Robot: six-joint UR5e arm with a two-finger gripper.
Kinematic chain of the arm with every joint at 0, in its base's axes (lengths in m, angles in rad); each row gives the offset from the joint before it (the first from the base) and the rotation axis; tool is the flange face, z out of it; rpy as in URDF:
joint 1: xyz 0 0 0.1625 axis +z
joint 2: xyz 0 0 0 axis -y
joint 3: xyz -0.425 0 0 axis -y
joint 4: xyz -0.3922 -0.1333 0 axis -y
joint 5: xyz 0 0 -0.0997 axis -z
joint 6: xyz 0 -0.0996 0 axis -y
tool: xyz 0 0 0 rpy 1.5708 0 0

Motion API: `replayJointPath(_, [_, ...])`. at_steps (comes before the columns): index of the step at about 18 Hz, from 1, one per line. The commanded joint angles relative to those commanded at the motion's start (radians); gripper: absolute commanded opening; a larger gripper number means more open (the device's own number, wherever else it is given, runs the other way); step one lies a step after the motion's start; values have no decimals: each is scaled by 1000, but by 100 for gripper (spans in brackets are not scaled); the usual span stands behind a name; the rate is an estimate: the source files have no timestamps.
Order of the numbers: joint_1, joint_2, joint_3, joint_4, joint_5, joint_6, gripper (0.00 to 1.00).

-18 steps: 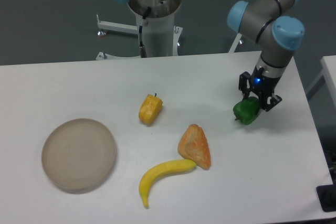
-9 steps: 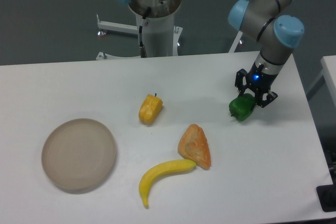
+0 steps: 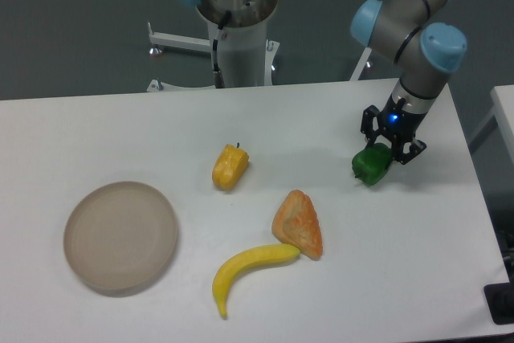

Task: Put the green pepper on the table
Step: 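Open the gripper to release the green pepper and raise it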

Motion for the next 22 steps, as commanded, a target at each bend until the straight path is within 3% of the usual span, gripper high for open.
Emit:
replayJointPath(2, [-6, 2, 18, 0, 2, -6, 90])
replayJointPath(5, [-14, 0, 57, -3, 8, -12, 99])
replayJointPath(13, [-63, -15, 169, -8, 27, -67, 99])
replayJointPath(17, [-143, -66, 285, -3, 147, -69, 99])
replayJointPath(22, [-179, -129, 386, -2, 213, -69, 99])
